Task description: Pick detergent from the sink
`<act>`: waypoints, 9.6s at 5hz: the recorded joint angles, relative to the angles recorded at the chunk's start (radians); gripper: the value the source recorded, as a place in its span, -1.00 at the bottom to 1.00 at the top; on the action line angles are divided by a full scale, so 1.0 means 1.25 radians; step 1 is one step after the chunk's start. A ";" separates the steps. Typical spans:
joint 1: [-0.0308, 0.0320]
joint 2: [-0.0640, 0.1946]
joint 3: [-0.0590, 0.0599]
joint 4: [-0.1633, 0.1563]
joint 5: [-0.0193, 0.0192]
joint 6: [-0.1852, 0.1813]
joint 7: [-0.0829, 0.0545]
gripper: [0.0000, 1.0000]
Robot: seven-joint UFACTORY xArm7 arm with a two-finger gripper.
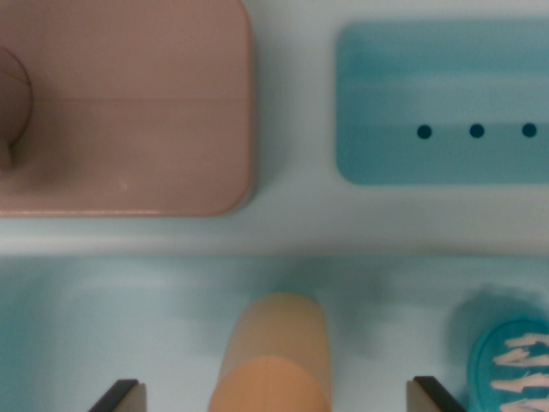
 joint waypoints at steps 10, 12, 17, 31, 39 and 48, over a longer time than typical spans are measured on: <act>0.0000 -0.002 0.000 0.004 -0.0005 0.006 0.000 1.00; 0.0001 -0.006 0.000 0.013 -0.0014 0.018 0.001 1.00; 0.0004 -0.026 -0.001 0.059 -0.0063 0.085 0.007 1.00; 0.0016 -0.102 -0.003 0.230 -0.0246 0.331 0.027 1.00; 0.0022 -0.143 -0.005 0.324 -0.0346 0.466 0.038 1.00; 0.0026 -0.168 -0.005 0.379 -0.0405 0.545 0.045 1.00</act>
